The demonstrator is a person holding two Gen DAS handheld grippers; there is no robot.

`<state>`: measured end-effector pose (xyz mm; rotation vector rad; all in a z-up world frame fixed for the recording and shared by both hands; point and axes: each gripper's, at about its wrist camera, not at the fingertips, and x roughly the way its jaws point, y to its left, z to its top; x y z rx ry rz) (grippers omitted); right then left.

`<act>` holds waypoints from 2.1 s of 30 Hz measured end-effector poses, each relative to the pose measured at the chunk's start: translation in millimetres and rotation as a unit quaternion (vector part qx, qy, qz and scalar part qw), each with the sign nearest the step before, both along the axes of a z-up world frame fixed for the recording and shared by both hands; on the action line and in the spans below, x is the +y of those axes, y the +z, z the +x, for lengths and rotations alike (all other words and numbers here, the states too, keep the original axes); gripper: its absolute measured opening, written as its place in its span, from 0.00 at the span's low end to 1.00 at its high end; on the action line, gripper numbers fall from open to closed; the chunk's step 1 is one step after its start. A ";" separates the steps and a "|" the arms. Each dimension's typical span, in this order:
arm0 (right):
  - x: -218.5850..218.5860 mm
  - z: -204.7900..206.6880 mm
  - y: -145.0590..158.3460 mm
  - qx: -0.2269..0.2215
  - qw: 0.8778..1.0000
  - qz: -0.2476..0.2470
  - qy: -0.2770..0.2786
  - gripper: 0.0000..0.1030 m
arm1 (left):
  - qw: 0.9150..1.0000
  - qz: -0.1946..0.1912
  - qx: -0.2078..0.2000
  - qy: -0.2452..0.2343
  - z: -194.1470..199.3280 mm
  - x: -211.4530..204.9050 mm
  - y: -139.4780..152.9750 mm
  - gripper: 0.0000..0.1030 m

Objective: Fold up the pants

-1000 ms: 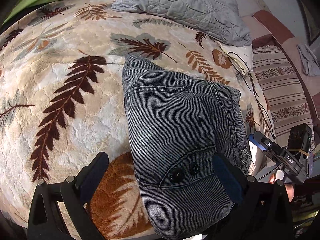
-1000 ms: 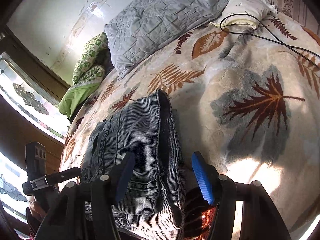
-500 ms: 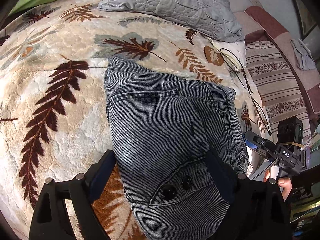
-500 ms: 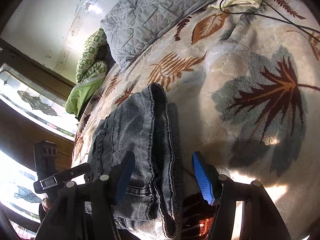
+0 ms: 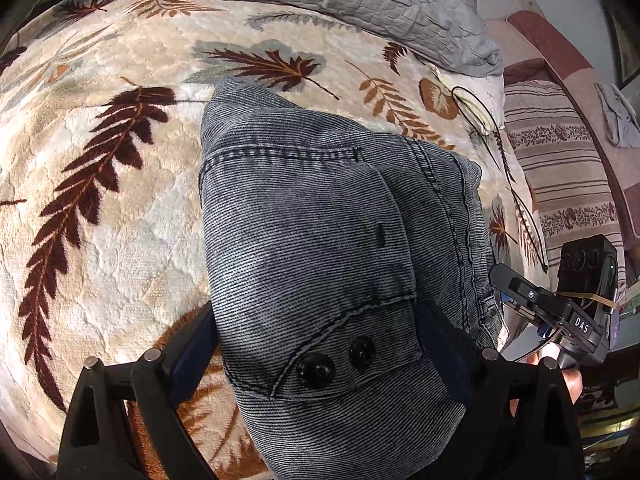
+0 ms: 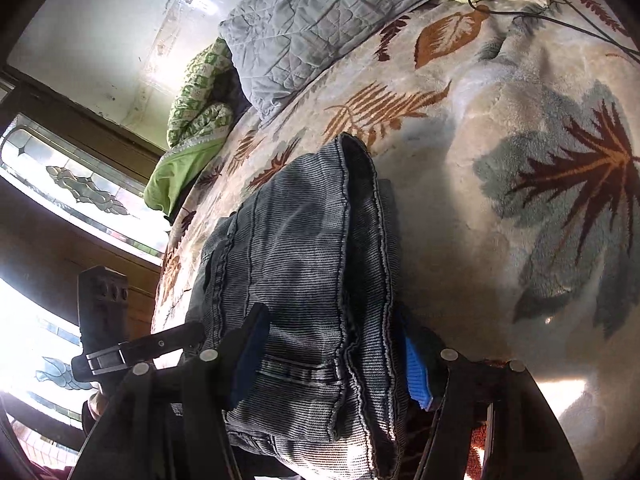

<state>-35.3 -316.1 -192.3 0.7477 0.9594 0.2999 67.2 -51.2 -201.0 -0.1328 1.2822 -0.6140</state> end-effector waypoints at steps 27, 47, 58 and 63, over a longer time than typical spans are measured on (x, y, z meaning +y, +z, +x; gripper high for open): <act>-30.3 -19.9 -22.4 0.023 0.993 0.097 0.056 0.63 | 0.989 0.079 -0.121 -0.021 -22.6 -19.2 13.2 0.98; 20.7 31.5 -31.7 0.048 0.983 0.135 0.115 0.69 | 0.997 -0.052 -0.028 -0.052 3.1 -12.3 -3.0 1.00; 27.8 20.2 -25.4 0.018 0.991 0.118 0.065 0.41 | 0.992 -0.069 -0.082 -0.063 -6.3 -4.9 7.0 0.84; 42.5 13.5 -2.8 -0.031 0.992 0.096 0.072 0.39 | 0.988 -0.064 -0.118 -0.070 -13.8 -2.9 24.8 0.70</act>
